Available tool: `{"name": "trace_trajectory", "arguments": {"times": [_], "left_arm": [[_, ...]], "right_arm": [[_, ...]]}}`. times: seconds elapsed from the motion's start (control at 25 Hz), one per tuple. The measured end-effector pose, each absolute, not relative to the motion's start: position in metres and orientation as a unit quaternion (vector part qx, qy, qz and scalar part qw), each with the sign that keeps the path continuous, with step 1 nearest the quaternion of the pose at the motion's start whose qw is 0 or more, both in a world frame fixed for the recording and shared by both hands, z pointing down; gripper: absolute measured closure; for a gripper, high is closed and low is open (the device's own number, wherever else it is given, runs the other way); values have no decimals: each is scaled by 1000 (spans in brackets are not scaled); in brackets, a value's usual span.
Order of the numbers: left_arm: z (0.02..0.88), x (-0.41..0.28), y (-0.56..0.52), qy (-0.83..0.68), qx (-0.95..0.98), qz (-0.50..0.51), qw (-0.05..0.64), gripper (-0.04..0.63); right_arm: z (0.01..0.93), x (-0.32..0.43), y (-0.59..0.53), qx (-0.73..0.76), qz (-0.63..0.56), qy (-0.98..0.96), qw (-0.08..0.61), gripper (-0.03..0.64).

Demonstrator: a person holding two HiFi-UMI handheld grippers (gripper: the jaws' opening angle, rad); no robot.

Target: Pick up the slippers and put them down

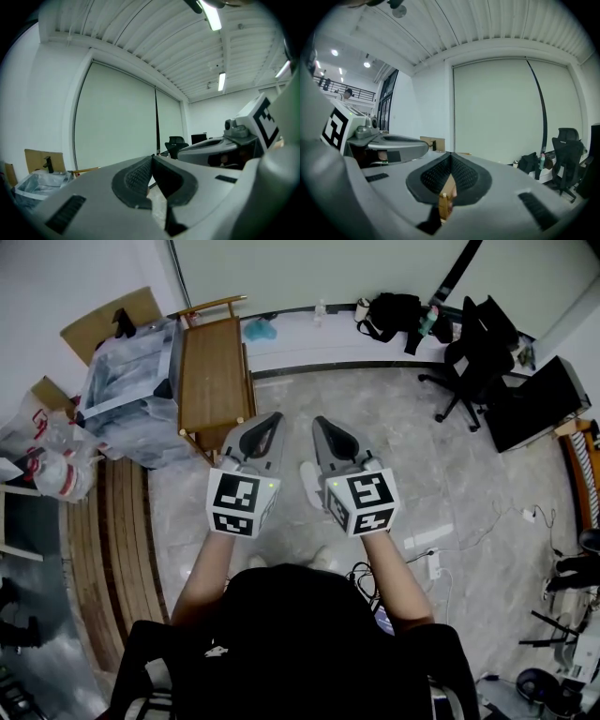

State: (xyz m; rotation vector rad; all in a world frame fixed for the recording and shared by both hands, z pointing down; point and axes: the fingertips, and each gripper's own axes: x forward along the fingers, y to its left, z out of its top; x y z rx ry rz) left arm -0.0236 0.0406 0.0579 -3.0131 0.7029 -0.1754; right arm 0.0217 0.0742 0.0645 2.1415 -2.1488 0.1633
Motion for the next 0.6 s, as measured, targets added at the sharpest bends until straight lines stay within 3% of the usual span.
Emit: {"name": "trace_trajectory", "arguments": {"times": [0.6], "left_arm": [[60, -38, 22, 233, -971, -44, 19, 589]], "right_arm": [[62, 5, 58, 704, 42, -706, 74, 618]]}}
